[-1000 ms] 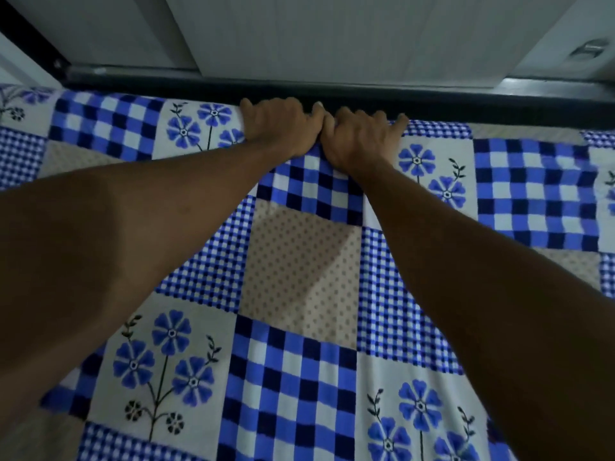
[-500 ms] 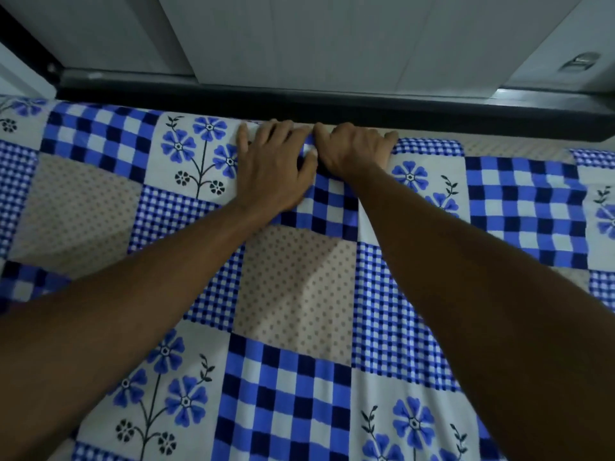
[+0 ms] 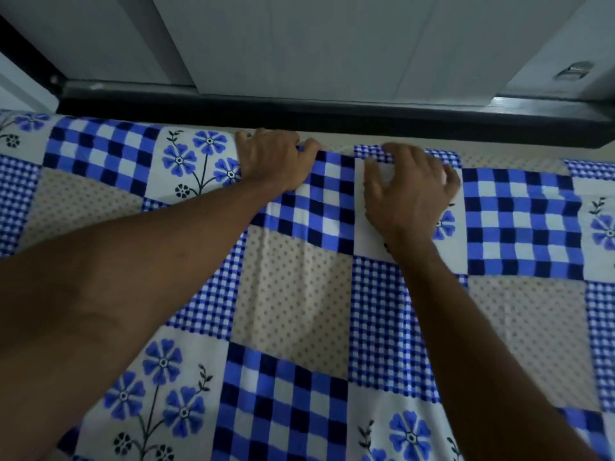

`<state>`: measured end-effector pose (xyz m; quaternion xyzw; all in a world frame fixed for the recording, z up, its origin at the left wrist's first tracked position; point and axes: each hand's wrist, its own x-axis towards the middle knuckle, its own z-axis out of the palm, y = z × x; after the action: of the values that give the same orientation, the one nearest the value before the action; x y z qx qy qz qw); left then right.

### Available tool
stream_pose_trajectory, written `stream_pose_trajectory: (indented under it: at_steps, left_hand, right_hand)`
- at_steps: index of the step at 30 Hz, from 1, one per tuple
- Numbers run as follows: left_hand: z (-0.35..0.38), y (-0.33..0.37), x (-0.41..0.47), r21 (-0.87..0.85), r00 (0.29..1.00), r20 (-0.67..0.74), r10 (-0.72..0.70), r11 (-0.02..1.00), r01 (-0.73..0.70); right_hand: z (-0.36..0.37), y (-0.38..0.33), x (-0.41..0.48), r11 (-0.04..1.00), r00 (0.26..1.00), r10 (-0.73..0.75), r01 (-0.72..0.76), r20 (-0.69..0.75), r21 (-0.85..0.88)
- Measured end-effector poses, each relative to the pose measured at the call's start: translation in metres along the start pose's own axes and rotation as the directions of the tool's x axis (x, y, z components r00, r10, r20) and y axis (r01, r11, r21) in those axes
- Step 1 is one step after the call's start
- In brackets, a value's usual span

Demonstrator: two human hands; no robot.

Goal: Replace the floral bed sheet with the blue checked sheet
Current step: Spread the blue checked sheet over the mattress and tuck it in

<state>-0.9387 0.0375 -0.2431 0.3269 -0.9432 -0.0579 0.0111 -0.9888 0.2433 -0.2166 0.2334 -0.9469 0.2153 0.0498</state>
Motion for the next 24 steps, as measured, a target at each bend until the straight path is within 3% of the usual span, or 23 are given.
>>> stream_pose_trajectory:
  at_steps: [3, 8, 12, 15, 18, 21, 24]
  left_hand:
    - [-0.001, 0.003, 0.000, 0.000, 1.000, -0.021, -0.019, 1.000, 0.019]
    - [-0.006, 0.009, -0.007, -0.032, 0.999, -0.030, -0.014, 0.999, 0.013]
    - [0.000, 0.032, -0.043, -0.109, 0.949, -0.270, 0.164, 0.974, -0.200]
    - [0.006, 0.081, -0.062, -0.131, 0.922, -0.223, 0.317, 0.927, -0.351]
    - [0.010, 0.109, -0.051, -0.091, 0.955, -0.154, 0.253, 0.959, -0.268]
    - [0.006, 0.117, -0.026, 0.005, 0.977, -0.076, 0.201, 0.979, -0.202]
    - [0.005, 0.122, -0.009, 0.006, 0.992, 0.010, 0.127, 0.992, -0.127]
  right_hand:
    - [-0.013, 0.041, -0.026, 0.981, 0.983, 0.126, -0.103, 0.137, -0.163]
    - [-0.002, 0.041, 0.008, 0.961, 0.959, 0.097, -0.019, 0.267, -0.277]
    - [-0.008, 0.038, 0.048, 0.939, 0.911, 0.127, 0.017, 0.392, -0.343]
    - [-0.005, 0.031, 0.081, 0.912, 0.824, 0.251, -0.025, 0.509, -0.410]
    - [0.000, 0.032, 0.098, 0.923, 0.787, 0.291, -0.080, 0.544, -0.378]
    - [0.004, 0.038, 0.101, 0.956, 0.829, 0.236, -0.103, 0.507, -0.276]
    - [0.001, 0.047, 0.085, 0.996, 0.963, 0.073, -0.054, 0.260, -0.078]
